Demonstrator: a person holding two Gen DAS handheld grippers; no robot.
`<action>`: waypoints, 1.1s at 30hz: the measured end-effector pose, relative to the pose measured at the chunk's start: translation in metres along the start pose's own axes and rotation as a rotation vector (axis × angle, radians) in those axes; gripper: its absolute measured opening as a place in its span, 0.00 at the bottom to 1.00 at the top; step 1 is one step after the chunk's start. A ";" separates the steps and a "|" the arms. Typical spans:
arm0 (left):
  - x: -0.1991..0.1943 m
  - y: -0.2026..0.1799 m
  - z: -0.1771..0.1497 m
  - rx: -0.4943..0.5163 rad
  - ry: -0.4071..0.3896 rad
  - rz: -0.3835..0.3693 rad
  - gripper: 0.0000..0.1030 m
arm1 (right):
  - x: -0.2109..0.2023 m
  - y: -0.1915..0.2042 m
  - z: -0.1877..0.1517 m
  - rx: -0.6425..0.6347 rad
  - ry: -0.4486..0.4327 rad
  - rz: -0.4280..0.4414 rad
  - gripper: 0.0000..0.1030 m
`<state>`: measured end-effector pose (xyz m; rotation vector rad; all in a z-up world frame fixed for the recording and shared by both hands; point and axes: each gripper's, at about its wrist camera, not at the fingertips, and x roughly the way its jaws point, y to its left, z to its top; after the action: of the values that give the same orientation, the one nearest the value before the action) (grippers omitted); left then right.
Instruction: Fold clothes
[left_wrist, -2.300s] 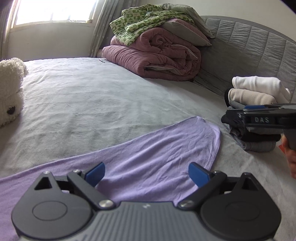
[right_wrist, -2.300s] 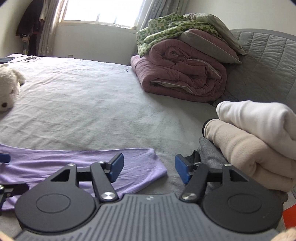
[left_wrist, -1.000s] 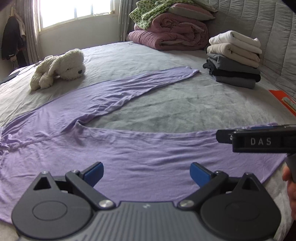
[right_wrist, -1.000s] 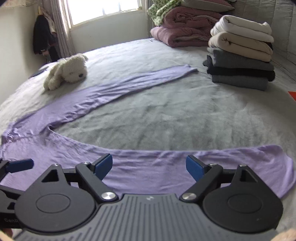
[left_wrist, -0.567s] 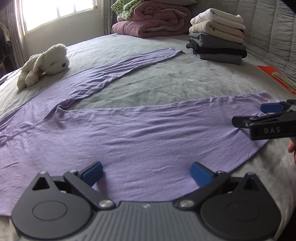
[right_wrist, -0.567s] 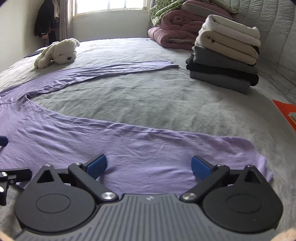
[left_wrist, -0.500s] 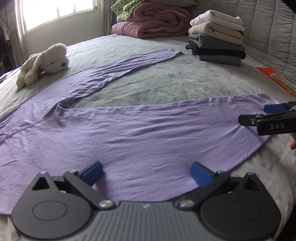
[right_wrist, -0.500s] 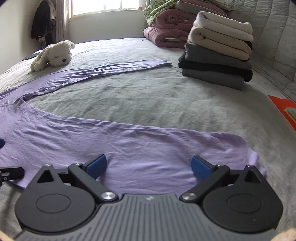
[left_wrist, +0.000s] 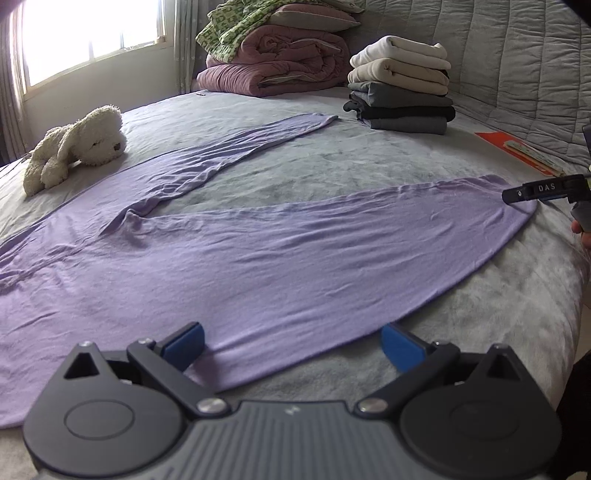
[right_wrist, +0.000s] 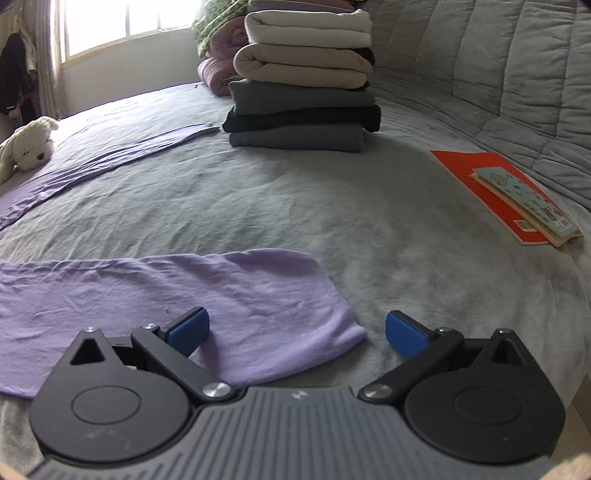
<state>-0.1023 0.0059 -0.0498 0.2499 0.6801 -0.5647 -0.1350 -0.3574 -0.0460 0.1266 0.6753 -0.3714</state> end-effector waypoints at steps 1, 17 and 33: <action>-0.003 0.004 0.000 -0.002 0.000 0.006 0.99 | 0.000 -0.003 0.001 0.006 -0.003 -0.008 1.00; -0.021 0.124 -0.022 -0.234 0.040 0.283 0.99 | -0.006 0.146 0.015 -0.277 -0.011 0.236 1.00; -0.061 0.190 -0.032 -0.551 0.048 0.378 0.99 | -0.027 0.250 0.021 -0.398 0.003 0.373 1.00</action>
<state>-0.0499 0.1997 -0.0272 -0.1259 0.7855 0.0011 -0.0483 -0.1224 -0.0137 -0.1254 0.7006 0.1243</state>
